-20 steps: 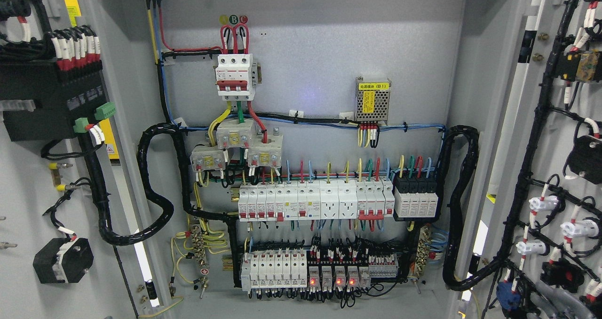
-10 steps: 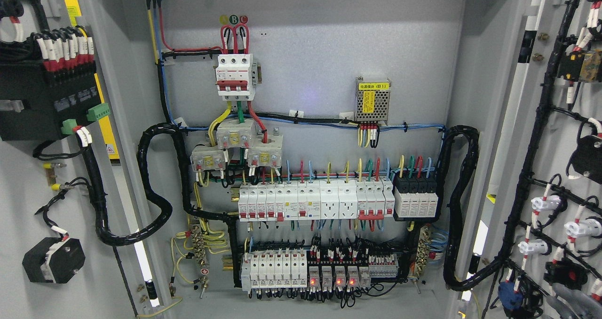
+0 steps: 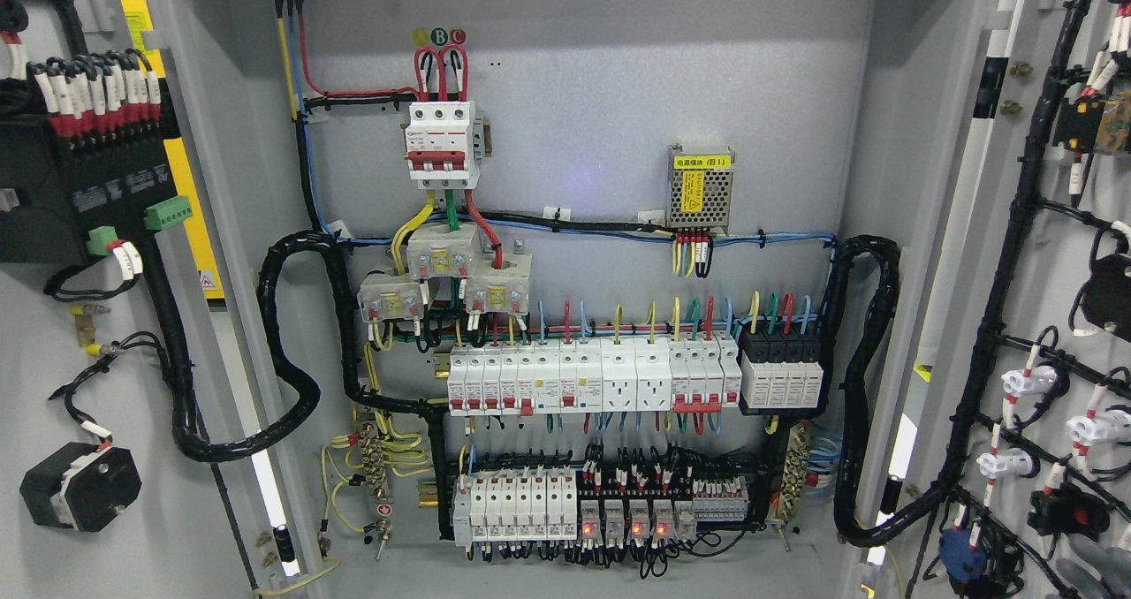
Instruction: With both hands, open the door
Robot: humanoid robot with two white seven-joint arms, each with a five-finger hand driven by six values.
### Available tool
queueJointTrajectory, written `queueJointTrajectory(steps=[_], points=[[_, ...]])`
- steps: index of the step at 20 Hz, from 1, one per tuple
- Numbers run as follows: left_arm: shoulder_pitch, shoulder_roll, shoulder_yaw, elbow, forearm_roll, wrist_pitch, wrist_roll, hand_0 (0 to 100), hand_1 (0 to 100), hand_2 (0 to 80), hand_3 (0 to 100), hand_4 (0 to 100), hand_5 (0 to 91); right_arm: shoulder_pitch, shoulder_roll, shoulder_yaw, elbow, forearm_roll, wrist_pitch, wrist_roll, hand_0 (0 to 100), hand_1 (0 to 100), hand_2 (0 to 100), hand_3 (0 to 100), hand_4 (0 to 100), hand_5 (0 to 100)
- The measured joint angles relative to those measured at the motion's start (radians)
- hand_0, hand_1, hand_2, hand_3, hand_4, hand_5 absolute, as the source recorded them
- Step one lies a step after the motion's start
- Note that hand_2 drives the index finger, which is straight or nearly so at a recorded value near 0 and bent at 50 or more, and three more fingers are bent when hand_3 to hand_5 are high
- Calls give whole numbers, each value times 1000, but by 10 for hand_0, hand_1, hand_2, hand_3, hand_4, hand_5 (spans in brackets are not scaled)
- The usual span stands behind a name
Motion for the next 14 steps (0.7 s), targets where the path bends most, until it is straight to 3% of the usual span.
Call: queueJointTrajectory(steps=[14], points=[[-44, 74, 62, 157, 86, 26, -23, 0, 0, 0, 0, 0, 0, 35, 32, -49, 2, -49, -6, 6, 217, 0, 0, 0, 0, 0]])
